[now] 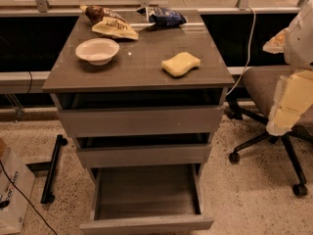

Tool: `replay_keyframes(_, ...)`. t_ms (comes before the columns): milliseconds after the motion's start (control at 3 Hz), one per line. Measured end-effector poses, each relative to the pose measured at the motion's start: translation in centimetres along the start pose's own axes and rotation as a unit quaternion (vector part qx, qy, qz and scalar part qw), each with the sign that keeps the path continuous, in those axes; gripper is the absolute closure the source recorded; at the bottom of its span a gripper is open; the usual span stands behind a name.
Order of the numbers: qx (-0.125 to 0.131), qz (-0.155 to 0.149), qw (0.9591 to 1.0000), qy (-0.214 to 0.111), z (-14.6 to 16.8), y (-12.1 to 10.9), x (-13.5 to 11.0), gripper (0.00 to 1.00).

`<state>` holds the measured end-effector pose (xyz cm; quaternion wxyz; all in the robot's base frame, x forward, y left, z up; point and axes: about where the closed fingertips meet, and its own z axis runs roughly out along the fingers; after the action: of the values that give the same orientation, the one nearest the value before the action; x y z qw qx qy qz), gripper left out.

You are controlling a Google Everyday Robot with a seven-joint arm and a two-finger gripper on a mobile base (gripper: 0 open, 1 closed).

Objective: Close bottom drawer

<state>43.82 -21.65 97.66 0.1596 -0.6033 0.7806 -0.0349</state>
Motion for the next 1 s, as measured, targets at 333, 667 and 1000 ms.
replay_keyframes(333,0.000,0.000,1.0000,0.000,0.0,0.0,0.0,0.00)
replay_keyframes(667,0.005,0.000,1.0000,-0.001,-0.2,-0.1,-0.1,0.15)
replay_keyframes(1000,0.006,-0.006,0.9999,-0.012,0.8,0.6,-0.1,0.38)
